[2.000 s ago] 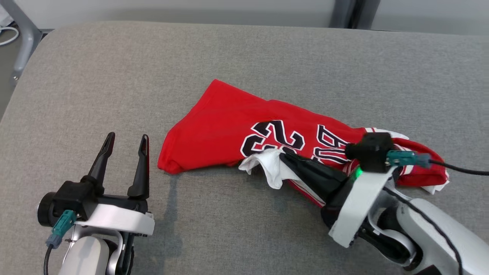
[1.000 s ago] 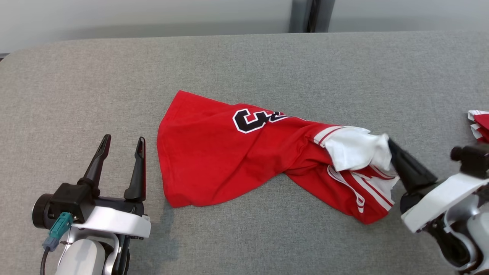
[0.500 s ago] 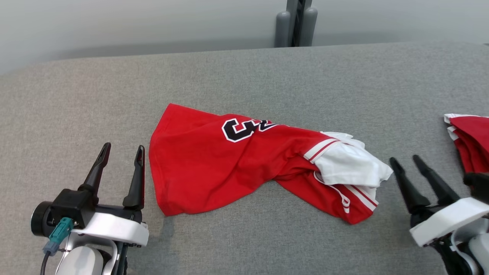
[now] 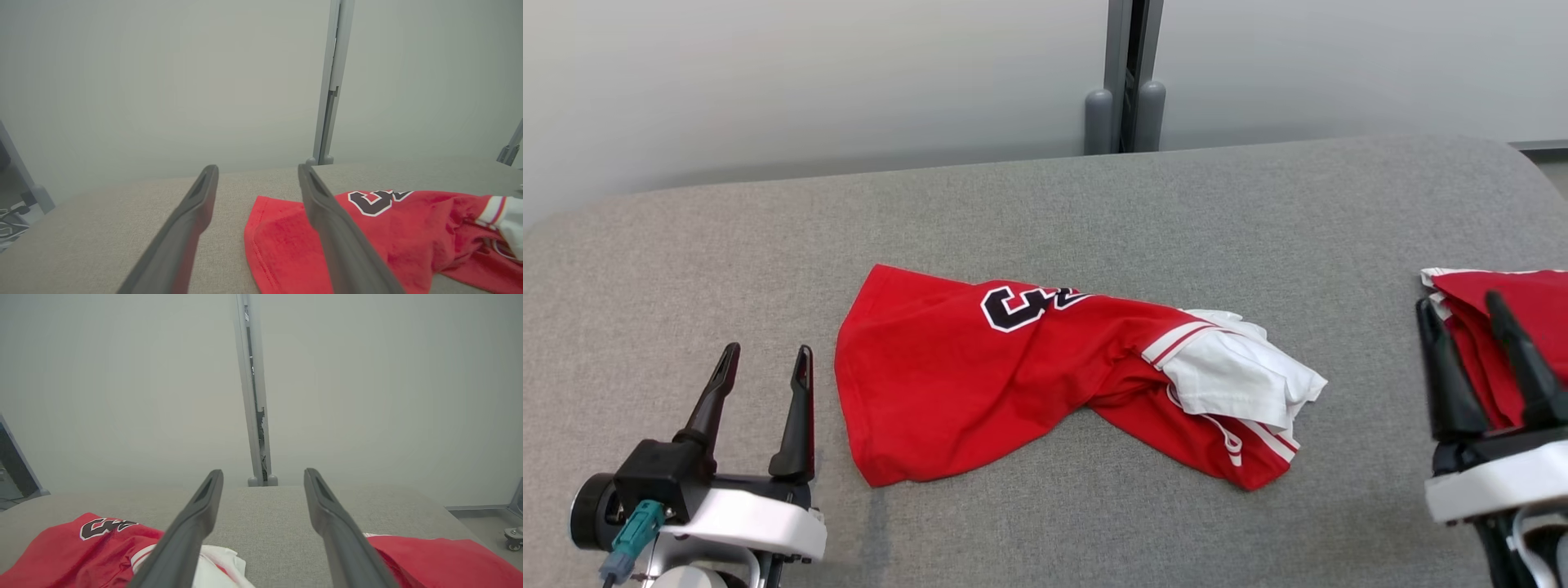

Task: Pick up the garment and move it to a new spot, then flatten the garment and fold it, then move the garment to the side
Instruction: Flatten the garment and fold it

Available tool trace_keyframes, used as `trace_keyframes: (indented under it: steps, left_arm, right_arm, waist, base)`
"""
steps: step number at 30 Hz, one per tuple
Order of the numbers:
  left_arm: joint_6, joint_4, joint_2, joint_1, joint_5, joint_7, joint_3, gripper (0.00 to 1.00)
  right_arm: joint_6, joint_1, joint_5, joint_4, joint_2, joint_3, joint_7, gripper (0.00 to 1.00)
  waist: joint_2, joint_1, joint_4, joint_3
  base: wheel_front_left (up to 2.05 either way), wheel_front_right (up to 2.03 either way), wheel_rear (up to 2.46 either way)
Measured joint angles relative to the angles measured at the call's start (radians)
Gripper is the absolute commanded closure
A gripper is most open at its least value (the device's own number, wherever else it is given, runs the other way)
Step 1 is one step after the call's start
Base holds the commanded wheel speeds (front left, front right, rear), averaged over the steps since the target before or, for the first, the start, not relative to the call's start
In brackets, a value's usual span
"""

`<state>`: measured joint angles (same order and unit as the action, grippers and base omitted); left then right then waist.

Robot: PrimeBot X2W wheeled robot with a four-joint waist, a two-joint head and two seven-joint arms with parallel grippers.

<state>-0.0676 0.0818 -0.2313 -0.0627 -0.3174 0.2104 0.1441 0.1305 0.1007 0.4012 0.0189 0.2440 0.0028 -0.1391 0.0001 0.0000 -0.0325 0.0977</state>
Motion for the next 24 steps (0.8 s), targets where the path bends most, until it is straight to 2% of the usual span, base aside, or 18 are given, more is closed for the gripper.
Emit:
trace_keyframes:
  steps: [5, 8, 24]
  left_arm:
    - [-0.010, -0.023, -0.003, 0.036, 0.000, -0.012, 0.003, 0.00]
    - [-0.017, -0.035, -0.004, 0.054, -0.001, -0.017, 0.004, 0.00]
    - [-0.030, -0.053, -0.009, 0.059, -0.008, -0.034, 0.016, 0.00]
  right_arm:
    - [0.000, -0.072, -0.093, -0.084, -0.069, -0.008, 0.074, 0.00]
    - [0.000, -0.101, -0.102, -0.108, -0.096, -0.017, 0.099, 0.00]
    - [0.000, -0.111, -0.106, -0.129, -0.111, -0.030, 0.120, 0.00]
  waist:
    - [0.0000, 0.0000, 0.001, -0.021]
    - [0.0000, 0.0000, 0.001, -0.026]
    - [0.0000, 0.0000, 0.013, -0.029]
  base:
    - [0.00, 0.00, 0.00]
    - [0.00, 0.00, 0.00]
    - [0.00, 0.00, 0.00]
